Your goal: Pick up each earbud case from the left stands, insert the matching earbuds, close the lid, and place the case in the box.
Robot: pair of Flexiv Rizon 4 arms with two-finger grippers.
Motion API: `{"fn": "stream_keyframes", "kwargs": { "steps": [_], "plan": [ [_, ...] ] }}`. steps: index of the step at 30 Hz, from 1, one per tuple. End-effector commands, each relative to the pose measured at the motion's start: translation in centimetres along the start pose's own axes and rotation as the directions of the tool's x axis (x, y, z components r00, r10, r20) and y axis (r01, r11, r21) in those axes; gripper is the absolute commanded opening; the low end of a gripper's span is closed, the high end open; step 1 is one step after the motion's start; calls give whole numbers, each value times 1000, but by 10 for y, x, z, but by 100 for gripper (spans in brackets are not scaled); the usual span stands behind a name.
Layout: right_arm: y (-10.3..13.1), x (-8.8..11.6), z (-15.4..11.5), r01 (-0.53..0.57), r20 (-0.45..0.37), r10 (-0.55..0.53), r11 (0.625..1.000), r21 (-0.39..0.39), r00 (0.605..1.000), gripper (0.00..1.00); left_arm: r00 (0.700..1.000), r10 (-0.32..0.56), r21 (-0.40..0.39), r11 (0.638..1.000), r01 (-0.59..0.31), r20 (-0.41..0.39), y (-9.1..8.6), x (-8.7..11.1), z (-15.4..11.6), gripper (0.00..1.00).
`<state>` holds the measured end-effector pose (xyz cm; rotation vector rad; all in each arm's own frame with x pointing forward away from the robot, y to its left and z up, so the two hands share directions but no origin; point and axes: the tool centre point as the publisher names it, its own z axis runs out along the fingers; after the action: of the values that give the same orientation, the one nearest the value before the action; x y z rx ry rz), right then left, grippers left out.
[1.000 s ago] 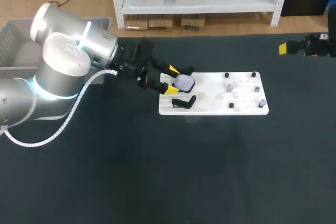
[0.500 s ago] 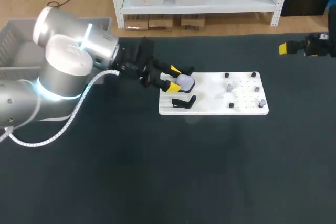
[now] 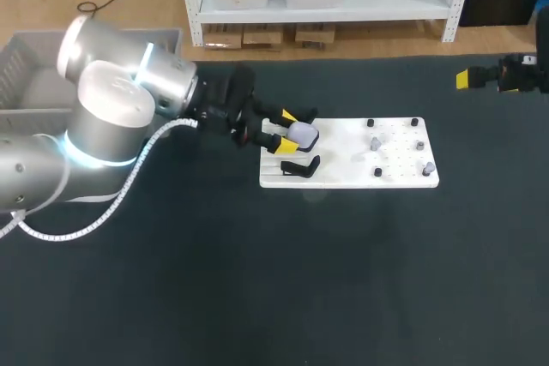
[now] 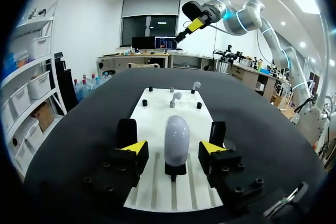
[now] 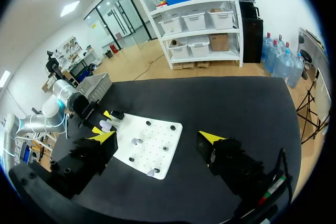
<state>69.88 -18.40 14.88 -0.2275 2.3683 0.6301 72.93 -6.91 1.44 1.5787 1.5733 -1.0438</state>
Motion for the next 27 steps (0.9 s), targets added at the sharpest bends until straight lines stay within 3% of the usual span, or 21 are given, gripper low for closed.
{"fn": "stream_keyframes", "kwargs": {
  "steps": [1,9,16,27],
  "plan": [
    [1,0,0,0,-1,0,1000,2,1000,100,1000,3,-7,1000,-3,6,-3,2,0,58],
    [1,0,0,0,-1,0,1000,2,1000,100,1000,7,-7,1000,-7,9,-5,1,0,58],
    [1,0,0,0,-1,0,1000,2,1000,100,1000,16,-7,1000,-16,7,-4,1,2,49],
    [1,0,0,0,-1,0,1000,2,1000,100,999,34,-9,999,-34,2,-5,0,7,46]
  ]
}}
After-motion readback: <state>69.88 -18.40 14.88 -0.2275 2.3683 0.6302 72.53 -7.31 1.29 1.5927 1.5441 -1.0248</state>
